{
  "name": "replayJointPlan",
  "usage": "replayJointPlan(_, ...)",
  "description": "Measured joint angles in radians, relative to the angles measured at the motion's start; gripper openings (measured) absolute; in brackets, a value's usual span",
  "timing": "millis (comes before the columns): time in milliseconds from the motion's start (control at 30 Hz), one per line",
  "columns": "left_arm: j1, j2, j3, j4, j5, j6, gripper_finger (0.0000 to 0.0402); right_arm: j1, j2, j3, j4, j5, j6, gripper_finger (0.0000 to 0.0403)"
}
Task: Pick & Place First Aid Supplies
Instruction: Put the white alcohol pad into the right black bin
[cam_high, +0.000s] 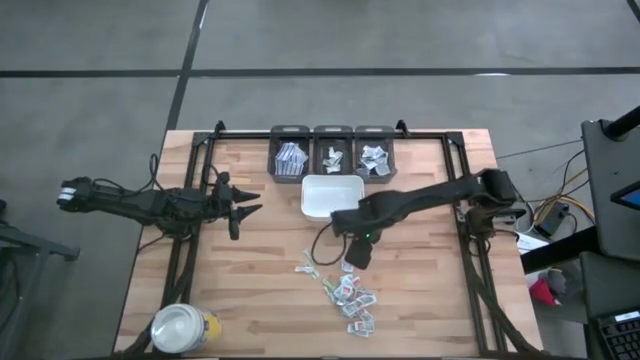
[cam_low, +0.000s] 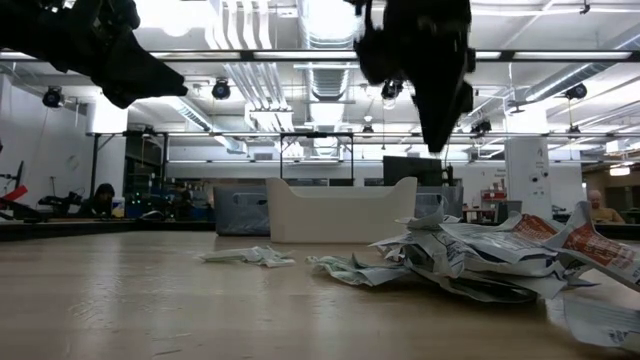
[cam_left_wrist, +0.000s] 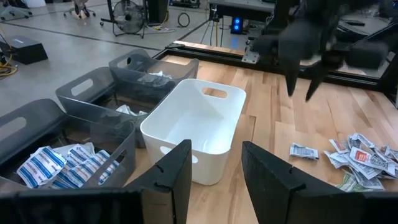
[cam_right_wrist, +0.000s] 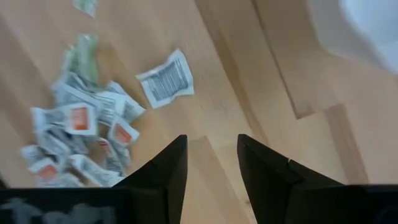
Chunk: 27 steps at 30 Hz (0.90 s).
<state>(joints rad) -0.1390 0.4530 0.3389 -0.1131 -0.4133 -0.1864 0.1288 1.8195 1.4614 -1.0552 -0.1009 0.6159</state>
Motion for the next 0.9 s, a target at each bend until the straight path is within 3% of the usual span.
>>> replayJointPlan(167,0.0,0.0,0.0,0.0,0.0,0.0,0.0136,0.018,0.082,0.0,0.035,-0.006,-0.035,0.0133)
replayJointPlan(433,0.0,0.006,0.0,0.0,0.0,-0.001,0.0136,0.029,0.183,0.036,0.119,-0.159,0.037,0.0123)
replayJointPlan(900,0.0,0.033,0.0,0.0,0.0,-0.001,0.0136,0.033,0.214,0.087,0.229,-0.129,0.217,0.012)
